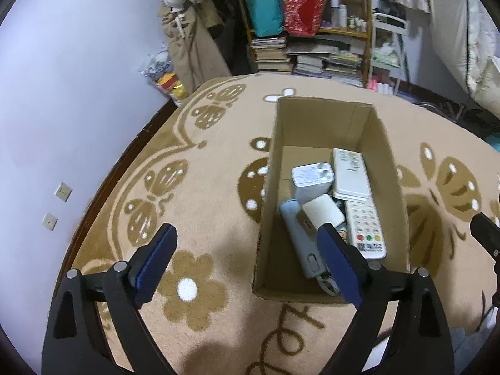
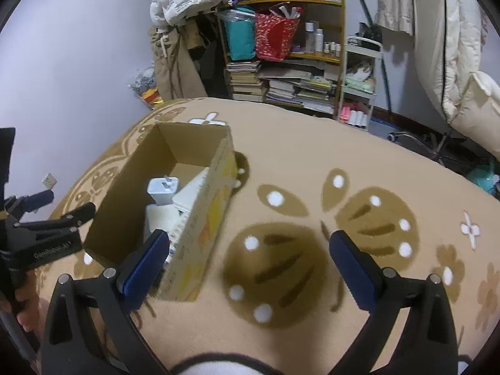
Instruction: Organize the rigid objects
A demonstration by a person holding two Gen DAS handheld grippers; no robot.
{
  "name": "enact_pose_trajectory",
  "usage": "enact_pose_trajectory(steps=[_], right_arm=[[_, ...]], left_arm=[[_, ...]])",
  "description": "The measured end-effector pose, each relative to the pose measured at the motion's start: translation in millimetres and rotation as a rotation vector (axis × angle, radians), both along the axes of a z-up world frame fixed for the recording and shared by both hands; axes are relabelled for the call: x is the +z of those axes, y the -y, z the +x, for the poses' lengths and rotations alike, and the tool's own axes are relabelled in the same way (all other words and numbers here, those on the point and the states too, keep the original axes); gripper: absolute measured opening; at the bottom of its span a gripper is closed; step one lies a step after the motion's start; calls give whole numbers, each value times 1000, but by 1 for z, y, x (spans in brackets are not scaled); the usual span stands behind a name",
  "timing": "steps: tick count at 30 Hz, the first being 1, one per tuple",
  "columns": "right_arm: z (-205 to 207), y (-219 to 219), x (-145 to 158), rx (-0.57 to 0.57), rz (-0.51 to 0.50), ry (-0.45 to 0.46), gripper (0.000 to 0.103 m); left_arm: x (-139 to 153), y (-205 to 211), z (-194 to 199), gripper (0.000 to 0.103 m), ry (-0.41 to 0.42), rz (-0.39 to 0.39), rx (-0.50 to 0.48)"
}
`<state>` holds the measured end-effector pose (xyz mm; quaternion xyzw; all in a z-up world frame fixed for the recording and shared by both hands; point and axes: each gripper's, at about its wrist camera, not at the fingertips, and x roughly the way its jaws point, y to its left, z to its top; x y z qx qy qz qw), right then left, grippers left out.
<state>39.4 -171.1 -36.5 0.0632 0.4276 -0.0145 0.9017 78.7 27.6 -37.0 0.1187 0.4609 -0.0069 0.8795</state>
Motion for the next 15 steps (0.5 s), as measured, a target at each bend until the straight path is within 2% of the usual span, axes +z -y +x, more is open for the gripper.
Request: enact_pose_trajectory(steps=[6, 15], right_arm=[[-26, 9, 7, -28, -3, 19, 103], [-72, 15, 31, -38, -29, 101, 103]], left_arm=[[19, 0, -21, 91, 66, 15, -11], [51, -4, -62, 91, 174, -52, -43]])
